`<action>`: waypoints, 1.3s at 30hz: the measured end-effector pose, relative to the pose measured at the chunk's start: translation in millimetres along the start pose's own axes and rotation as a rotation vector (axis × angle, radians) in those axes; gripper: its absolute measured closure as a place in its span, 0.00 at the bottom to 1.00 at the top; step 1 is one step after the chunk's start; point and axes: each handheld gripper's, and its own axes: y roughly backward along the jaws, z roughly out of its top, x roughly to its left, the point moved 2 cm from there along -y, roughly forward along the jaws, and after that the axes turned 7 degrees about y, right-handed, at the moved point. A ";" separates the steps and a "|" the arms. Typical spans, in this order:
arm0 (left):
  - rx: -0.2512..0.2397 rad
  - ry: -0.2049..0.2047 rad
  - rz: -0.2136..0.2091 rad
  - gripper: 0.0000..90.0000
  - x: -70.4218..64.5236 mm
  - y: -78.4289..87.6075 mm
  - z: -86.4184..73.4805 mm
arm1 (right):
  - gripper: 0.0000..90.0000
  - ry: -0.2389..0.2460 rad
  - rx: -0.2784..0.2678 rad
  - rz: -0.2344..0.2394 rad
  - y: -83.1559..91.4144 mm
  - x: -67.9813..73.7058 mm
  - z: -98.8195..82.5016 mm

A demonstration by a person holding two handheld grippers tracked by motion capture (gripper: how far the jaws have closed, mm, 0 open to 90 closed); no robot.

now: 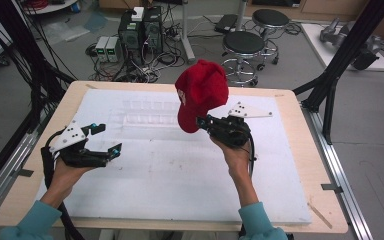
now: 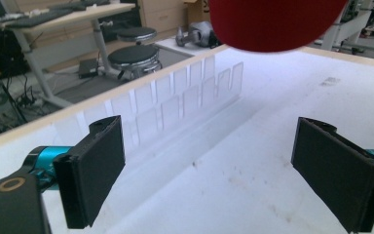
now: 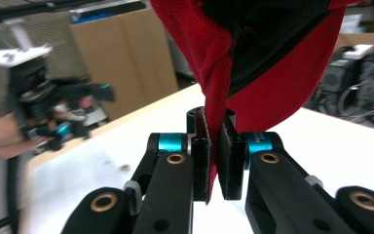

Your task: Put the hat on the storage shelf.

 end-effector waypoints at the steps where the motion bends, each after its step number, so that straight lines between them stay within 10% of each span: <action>1: 0.005 0.001 0.004 0.14 1.0 1.3 -3.5 | 0.95 0.013 -0.002 -0.020 -2.8 -2.9 -0.2; 20: 0.014 0.083 0.019 0.14 14.8 23.7 -57.6 | 0.95 0.037 0.051 -0.150 -56.3 -37.4 -9.0; 39: 0.015 0.105 0.014 0.14 16.5 32.8 -71.4 | 0.95 0.011 0.143 -0.188 -82.2 -50.7 -28.8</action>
